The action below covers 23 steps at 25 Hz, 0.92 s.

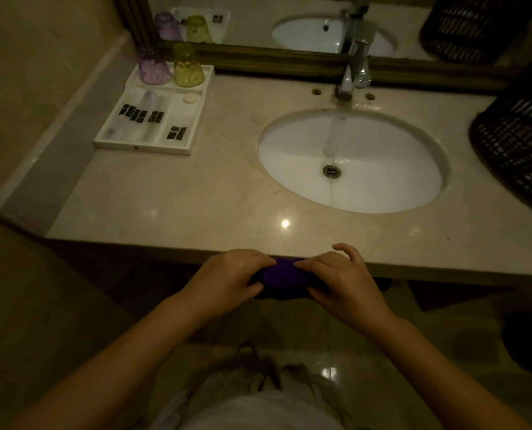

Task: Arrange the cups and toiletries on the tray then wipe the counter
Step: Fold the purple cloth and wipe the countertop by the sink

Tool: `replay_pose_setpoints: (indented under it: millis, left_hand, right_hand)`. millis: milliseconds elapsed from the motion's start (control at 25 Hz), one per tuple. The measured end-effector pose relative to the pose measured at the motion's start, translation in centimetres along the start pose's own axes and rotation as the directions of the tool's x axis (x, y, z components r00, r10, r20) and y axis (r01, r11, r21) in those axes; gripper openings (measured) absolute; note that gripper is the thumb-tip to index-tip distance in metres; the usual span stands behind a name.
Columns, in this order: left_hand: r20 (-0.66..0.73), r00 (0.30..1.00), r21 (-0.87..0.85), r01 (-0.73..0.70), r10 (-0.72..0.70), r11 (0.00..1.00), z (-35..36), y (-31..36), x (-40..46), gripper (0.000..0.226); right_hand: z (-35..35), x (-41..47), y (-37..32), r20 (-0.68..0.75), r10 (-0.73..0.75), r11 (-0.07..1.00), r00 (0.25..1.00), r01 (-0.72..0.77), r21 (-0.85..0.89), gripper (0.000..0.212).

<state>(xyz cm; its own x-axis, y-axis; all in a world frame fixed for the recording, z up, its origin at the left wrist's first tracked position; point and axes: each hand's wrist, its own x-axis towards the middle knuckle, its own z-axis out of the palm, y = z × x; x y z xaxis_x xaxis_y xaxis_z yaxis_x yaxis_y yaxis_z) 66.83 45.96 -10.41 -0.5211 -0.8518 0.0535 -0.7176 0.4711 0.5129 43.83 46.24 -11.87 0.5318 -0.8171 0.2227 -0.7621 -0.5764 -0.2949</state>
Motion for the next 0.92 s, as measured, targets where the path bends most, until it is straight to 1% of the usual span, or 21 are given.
replay_pose_setpoints:
  millis: [200, 320, 400, 520, 680, 920]
  left_hand:
    - [0.026, 0.999, -0.089, -0.044, 0.046, 0.995, -0.4, 4.8, 2.9, 0.030]
    - [0.057, 0.991, -0.105, -0.112, 0.118, 0.988, 0.4, 8.1, 4.6, 0.028]
    - [0.078, 0.982, -0.104, -0.162, 0.171, 0.981, 1.5, 10.6, 5.6, 0.029]
    - [0.133, 0.970, -0.099, -0.193, 0.205, 0.976, 3.5, 14.2, 6.9, 0.029]
    - [0.185, 0.951, -0.084, -0.237, 0.249, 0.968, 5.8, 18.0, 9.4, 0.030]
    - [0.239, 0.914, -0.060, -0.323, 0.328, 0.944, 6.9, 22.0, 16.2, 0.023]
  right_hand:
    - [-5.6, -2.9, 2.1, 0.105, 0.137, 0.983, 0.985, -0.148, 0.107, 0.038]
    - [-8.5, -5.6, 3.7, 0.096, 0.193, 0.967, 0.977, -0.206, 0.149, 0.034]
    - [-10.4, -7.9, 4.8, 0.115, 0.216, 0.958, 0.970, -0.233, 0.167, 0.030]
    - [-12.6, -11.6, 6.5, 0.143, 0.233, 0.955, 0.962, -0.254, 0.151, 0.029]
    - [-14.8, -15.5, 8.9, 0.138, 0.303, 0.942, 0.943, -0.319, 0.107, 0.028]
    - [-17.7, -17.7, 13.3, 0.064, 0.426, 0.897, 0.903, -0.430, 0.101, 0.026]
